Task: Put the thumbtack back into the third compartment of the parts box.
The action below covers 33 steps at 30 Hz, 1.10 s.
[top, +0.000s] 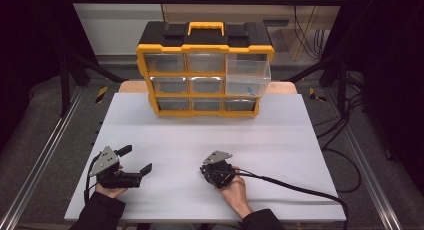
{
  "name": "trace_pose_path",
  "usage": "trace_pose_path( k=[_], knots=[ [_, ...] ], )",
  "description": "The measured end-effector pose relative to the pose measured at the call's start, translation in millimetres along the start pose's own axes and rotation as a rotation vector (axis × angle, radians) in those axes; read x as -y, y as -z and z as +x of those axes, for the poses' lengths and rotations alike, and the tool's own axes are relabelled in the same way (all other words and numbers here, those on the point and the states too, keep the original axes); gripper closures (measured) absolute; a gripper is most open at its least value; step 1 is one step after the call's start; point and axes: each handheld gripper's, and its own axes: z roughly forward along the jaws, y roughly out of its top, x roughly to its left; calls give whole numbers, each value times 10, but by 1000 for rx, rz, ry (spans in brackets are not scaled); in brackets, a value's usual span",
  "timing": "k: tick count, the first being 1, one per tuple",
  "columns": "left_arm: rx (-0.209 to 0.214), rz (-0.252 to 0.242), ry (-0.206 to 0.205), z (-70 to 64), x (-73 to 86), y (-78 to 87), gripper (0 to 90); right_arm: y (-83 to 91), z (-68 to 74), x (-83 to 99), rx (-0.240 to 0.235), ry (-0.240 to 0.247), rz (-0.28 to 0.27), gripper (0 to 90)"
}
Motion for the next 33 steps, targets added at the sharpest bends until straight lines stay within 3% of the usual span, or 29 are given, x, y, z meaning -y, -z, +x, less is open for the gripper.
trace_pose_path(
  k=[13,24,33],
  knots=[
    [-2,-3,3,4,-1,7,7,74,-11,-44,7,-1,-15,853],
    [-3,-5,5,4,0,8,7,214,-17,-109,-20,-14,-40,853],
    [-3,-6,6,5,-2,10,7,279,-42,-127,-30,5,-56,853]
  ],
)
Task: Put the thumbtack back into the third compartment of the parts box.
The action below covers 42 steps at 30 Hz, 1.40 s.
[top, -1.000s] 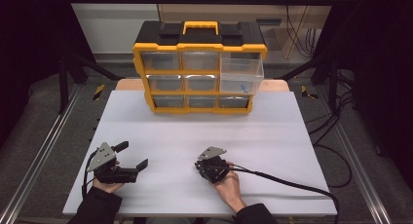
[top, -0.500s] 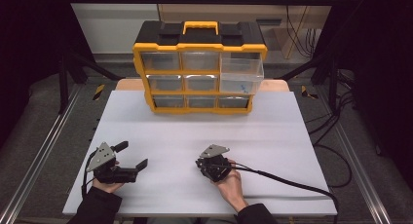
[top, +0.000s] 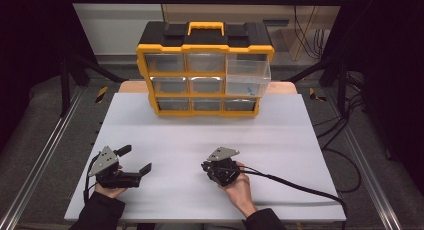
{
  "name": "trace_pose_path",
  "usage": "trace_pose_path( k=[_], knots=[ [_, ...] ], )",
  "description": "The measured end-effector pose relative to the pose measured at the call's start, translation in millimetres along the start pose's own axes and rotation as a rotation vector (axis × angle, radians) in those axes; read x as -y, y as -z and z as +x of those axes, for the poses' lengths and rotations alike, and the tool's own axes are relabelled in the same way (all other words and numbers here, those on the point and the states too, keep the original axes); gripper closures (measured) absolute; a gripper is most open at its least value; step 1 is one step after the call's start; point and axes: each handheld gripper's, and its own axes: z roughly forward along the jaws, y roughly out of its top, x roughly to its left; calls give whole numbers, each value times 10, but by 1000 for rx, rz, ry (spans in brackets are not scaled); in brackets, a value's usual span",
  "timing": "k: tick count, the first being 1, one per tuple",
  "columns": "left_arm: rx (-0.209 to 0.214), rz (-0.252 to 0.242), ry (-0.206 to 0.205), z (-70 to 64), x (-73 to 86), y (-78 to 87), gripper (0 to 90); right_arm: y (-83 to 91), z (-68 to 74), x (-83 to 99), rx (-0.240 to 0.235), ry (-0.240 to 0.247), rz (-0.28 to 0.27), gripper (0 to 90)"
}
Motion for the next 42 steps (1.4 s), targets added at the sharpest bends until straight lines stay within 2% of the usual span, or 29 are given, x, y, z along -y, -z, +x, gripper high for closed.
trace_pose_path(
  k=[15,30,42],
  knots=[
    [2,2,-1,-2,1,-2,7,230,-109,-70,4,-35,-56,853],
    [3,6,-3,-5,4,-8,8,571,-265,-174,11,-58,-135,853],
    [5,4,2,1,6,-9,8,866,-426,-239,34,-86,-210,853]
  ],
)
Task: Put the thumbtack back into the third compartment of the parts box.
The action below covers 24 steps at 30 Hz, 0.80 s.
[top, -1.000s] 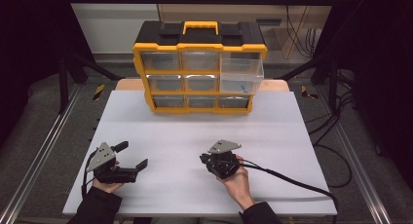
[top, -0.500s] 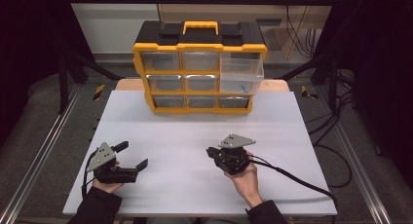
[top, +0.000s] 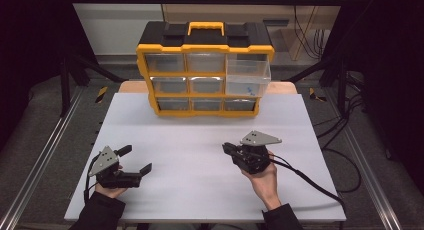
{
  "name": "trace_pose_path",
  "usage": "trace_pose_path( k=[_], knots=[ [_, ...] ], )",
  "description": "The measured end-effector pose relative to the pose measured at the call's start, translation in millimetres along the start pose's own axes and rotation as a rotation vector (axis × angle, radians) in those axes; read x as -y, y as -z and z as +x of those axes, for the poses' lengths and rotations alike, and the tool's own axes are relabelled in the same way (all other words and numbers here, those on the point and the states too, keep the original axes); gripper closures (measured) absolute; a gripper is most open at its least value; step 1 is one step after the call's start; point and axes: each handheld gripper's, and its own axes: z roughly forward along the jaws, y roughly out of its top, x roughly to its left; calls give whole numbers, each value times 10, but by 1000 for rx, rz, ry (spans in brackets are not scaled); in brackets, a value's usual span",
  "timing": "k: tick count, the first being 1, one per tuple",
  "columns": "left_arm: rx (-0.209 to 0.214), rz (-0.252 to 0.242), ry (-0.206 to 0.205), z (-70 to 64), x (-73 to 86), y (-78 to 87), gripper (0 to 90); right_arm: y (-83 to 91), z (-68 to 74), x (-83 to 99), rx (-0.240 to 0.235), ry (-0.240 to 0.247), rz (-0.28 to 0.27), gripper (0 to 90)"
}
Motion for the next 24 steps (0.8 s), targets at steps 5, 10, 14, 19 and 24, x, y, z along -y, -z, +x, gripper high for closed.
trace_pose_path(
  k=[5,10,14,19,24],
  knots=[
    [1,3,-2,-1,0,-5,8,101,-59,-61,12,-3,-29,853],
    [1,2,-1,-2,-1,-3,8,165,-92,-104,23,-6,-50,853],
    [0,1,-1,1,0,-3,8,215,-124,-135,31,-6,-60,853],
    [-2,2,0,5,-1,1,8,273,-164,-178,38,-16,-77,853],
    [-3,1,0,5,-1,3,8,329,-197,-212,44,-17,-90,853]
  ],
)
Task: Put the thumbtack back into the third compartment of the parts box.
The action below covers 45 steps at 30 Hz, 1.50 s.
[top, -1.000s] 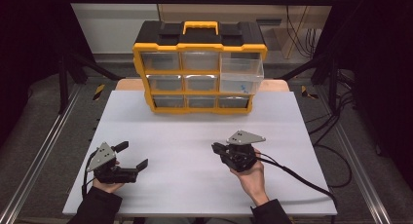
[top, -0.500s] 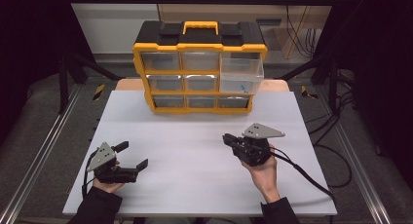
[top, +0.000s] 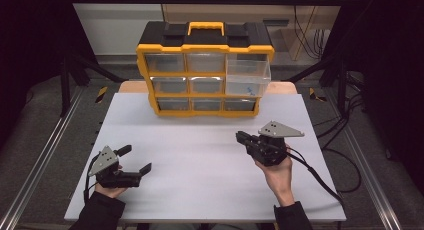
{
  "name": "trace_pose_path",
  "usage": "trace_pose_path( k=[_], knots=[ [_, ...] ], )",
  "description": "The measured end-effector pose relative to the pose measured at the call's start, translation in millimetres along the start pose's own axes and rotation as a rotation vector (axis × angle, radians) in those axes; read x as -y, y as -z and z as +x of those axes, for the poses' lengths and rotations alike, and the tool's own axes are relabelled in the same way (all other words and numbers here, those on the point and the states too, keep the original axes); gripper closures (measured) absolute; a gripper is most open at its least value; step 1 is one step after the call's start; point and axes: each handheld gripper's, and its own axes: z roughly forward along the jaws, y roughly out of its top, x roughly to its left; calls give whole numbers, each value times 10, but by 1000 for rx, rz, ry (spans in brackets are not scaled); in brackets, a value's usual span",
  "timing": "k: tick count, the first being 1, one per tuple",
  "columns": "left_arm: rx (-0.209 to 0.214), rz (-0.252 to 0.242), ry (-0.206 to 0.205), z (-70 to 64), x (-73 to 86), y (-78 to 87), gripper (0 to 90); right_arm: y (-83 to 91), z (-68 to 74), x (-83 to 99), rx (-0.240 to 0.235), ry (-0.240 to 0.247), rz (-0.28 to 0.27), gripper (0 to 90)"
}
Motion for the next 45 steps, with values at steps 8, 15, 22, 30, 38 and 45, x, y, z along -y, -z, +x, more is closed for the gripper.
trace_pose_path(
  k=[8,15,22,30,38,45],
  knots=[
    [0,-1,-1,-1,-1,1,8,38,-59,-128,8,-9,-22,853],
    [0,0,-1,-2,-1,-1,8,88,-106,-252,24,-5,-28,853],
    [-1,1,-1,-2,0,-2,8,136,-142,-380,41,-7,-39,853],
    [0,1,-1,-2,0,-3,8,189,-169,-547,60,4,-46,853],
    [-1,2,0,1,0,-2,8,208,-197,-676,84,13,-48,853],
    [-1,1,1,2,0,-1,8,224,-201,-783,95,21,-50,853]
  ],
)
